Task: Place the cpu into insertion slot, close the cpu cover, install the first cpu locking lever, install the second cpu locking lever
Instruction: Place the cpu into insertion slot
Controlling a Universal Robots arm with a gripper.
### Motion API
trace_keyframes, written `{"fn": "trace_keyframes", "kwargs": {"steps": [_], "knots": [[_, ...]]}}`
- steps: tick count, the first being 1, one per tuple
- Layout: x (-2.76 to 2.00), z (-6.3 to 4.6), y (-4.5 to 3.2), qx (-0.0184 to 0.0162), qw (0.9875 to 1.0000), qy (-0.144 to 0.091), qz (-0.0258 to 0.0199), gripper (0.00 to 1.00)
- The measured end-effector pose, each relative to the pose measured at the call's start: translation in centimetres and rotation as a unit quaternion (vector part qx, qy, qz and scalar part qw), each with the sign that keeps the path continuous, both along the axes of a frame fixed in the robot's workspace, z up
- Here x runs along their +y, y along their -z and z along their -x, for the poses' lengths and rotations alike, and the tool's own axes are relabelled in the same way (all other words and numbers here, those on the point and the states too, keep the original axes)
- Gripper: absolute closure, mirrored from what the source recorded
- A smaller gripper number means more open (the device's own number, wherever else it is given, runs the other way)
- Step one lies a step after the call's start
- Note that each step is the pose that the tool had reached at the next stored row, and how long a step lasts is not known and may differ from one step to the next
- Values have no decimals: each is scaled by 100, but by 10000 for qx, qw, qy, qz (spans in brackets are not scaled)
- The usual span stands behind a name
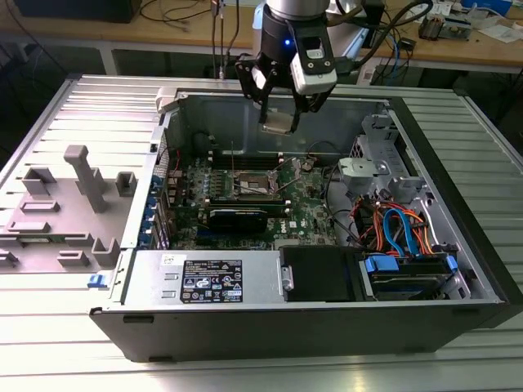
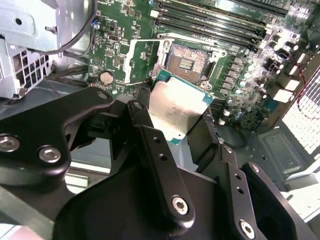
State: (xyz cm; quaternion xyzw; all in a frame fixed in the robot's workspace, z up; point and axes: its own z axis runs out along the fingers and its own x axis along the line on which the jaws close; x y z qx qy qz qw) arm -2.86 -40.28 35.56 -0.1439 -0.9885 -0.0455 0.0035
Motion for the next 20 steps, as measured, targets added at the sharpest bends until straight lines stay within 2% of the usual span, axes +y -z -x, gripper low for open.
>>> {"fn": "trace_keyframes", "kwargs": {"steps": [2, 7, 20], "knots": [[0, 0, 11, 4, 9997, 246, -1, 46], [-9, 1, 24, 6, 9988, 498, -1, 46], [-18, 0, 24, 6, 9987, 509, -1, 46]]}}
